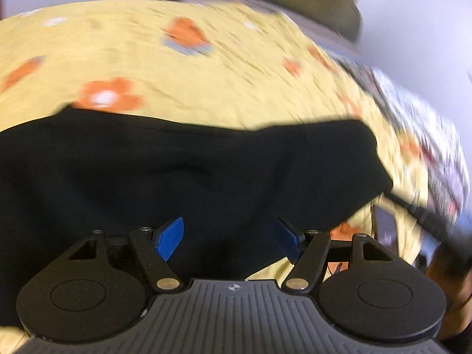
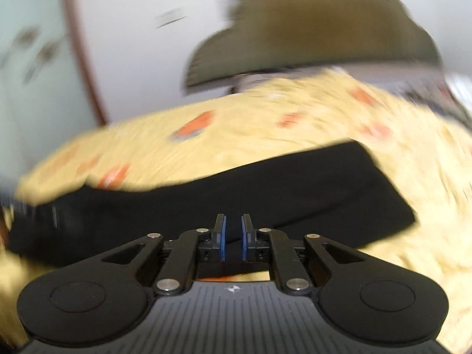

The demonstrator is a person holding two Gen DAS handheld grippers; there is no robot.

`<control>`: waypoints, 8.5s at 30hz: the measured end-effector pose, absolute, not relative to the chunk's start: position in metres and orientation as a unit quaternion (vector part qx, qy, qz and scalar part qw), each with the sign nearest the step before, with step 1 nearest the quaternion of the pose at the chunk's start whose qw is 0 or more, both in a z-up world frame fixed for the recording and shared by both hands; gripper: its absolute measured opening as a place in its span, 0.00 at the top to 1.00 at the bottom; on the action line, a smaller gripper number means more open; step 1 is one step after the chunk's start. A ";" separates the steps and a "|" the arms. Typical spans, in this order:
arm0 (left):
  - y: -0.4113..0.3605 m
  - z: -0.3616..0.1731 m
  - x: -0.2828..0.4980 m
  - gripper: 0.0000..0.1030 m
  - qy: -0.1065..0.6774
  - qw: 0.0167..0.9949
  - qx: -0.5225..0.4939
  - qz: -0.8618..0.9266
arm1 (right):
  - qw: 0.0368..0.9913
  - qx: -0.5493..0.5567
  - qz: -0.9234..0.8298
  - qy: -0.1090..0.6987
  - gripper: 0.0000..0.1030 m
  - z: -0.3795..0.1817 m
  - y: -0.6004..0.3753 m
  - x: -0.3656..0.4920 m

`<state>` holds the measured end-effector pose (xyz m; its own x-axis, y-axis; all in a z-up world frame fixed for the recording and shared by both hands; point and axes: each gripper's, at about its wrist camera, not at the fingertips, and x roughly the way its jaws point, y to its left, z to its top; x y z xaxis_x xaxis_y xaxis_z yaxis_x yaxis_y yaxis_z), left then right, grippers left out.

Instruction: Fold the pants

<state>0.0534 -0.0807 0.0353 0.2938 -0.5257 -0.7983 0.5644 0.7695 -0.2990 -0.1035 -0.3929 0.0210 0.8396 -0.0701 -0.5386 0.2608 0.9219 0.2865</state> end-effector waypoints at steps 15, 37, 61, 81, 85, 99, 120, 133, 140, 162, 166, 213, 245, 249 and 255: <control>-0.185 -0.011 0.007 0.30 0.344 0.795 0.242 -0.437 | 0.837 0.478 -0.151 0.220 0.50 -0.057 -0.558 -0.075; -0.229 -0.034 -0.008 0.49 0.287 0.779 0.295 -0.474 | 0.857 0.473 -0.161 0.126 0.91 0.001 -0.547 -0.079; -0.220 -0.017 0.023 0.95 0.392 0.753 0.153 -0.505 | 0.825 0.479 -0.232 0.191 0.91 -0.031 -0.568 -0.105; -0.203 -0.006 0.020 0.28 0.413 0.732 0.141 -0.523 | 0.833 0.359 -0.368 0.206 0.85 -0.017 -0.530 -0.134; -0.161 0.014 0.034 0.25 0.411 0.755 0.114 -0.499 | 0.900 0.272 -0.253 0.227 0.85 0.019 -0.475 -0.106; -0.048 0.023 0.122 0.24 0.433 0.845 0.078 -0.303 | 0.916 0.007 0.003 0.401 0.85 -0.030 -0.279 0.060; -0.035 0.022 0.086 0.17 0.492 0.780 0.050 -0.384 | 0.908 0.054 0.051 0.411 0.84 -0.017 -0.270 0.107; 0.001 0.099 0.139 0.04 0.397 0.862 0.043 -0.313 | 0.906 -0.005 0.043 0.421 0.49 -0.026 -0.252 0.110; -0.048 0.040 0.155 0.08 0.413 0.839 0.149 -0.322 | 0.909 -0.021 0.066 0.411 0.74 -0.032 -0.254 0.117; -0.055 0.022 0.153 0.06 0.427 0.822 0.163 -0.339 | 0.903 -0.053 0.049 0.423 0.99 -0.015 -0.249 0.090; -0.073 0.008 0.154 0.06 0.428 0.813 0.155 -0.363 | 0.908 -0.033 0.037 0.416 1.00 -0.031 -0.253 0.113; -0.195 -0.022 0.085 0.02 0.404 0.825 0.186 -0.347 | 0.904 -0.033 -0.054 0.423 0.96 -0.007 -0.364 0.028; -0.255 -0.025 0.044 0.02 0.395 0.809 0.218 -0.377 | 0.856 0.419 -0.260 0.153 0.53 -0.015 -0.547 -0.159; -0.250 -0.022 0.049 0.01 0.407 0.806 0.201 -0.379 | 0.846 0.429 -0.240 0.205 0.53 -0.030 -0.543 -0.157; -0.240 -0.017 0.046 0.01 0.401 0.811 0.200 -0.376 | 0.803 0.527 -0.205 0.187 0.53 -0.063 -0.550 -0.165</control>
<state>0.0461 -0.2399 -0.0165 0.3946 -0.4494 -0.8014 0.7709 0.6365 0.0226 -0.1651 -0.5504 -0.0629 0.8455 -0.1324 -0.5173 0.5272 0.3612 0.7692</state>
